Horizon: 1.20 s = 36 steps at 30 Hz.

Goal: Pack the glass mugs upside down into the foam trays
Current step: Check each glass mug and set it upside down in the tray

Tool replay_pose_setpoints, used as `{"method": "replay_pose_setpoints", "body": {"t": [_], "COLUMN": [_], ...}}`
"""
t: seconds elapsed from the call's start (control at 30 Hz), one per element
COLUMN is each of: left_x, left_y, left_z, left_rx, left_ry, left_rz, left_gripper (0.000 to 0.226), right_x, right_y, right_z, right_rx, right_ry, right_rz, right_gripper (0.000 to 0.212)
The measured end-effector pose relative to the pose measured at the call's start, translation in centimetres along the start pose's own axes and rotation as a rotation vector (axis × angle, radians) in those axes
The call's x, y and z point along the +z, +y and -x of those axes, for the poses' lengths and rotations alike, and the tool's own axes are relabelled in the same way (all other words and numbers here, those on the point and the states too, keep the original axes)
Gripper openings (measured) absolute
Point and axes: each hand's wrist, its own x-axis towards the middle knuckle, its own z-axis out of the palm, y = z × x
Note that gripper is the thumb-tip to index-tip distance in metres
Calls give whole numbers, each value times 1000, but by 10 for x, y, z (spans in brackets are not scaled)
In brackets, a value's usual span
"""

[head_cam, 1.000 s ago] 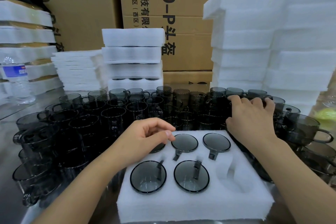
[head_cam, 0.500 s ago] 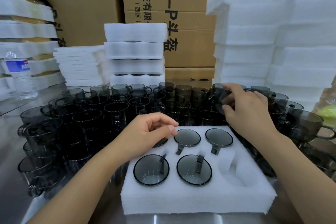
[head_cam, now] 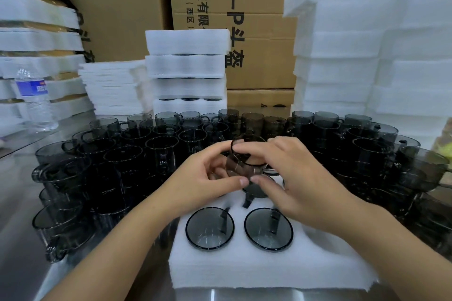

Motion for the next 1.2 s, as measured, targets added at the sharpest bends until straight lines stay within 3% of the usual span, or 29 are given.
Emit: {"method": "replay_pose_setpoints", "body": {"t": [0.27, 0.37, 0.53, 0.87, 1.2], "left_x": [0, 0, 2, 2, 0], "left_y": [0, 2, 3, 6, 2], "left_z": [-1, 0, 1, 4, 2], "left_rx": [30, 21, -4, -28, -34], "left_ry": [27, 23, 27, 52, 33], "left_rz": [80, 68, 104, 14, -20], "left_gripper": [59, 61, 65, 63, 59], "right_x": [3, 3, 2, -1, -1], "right_y": [-2, 0, 0, 0, 0], "right_z": [-2, -2, -2, -1, -1], "right_rx": [-107, -10, 118, 77, 183], "right_ry": [111, 140, 85, 92, -31], "right_rz": [79, 117, 5, 65, 79], "right_gripper": [46, 57, 70, 69, 85]}}
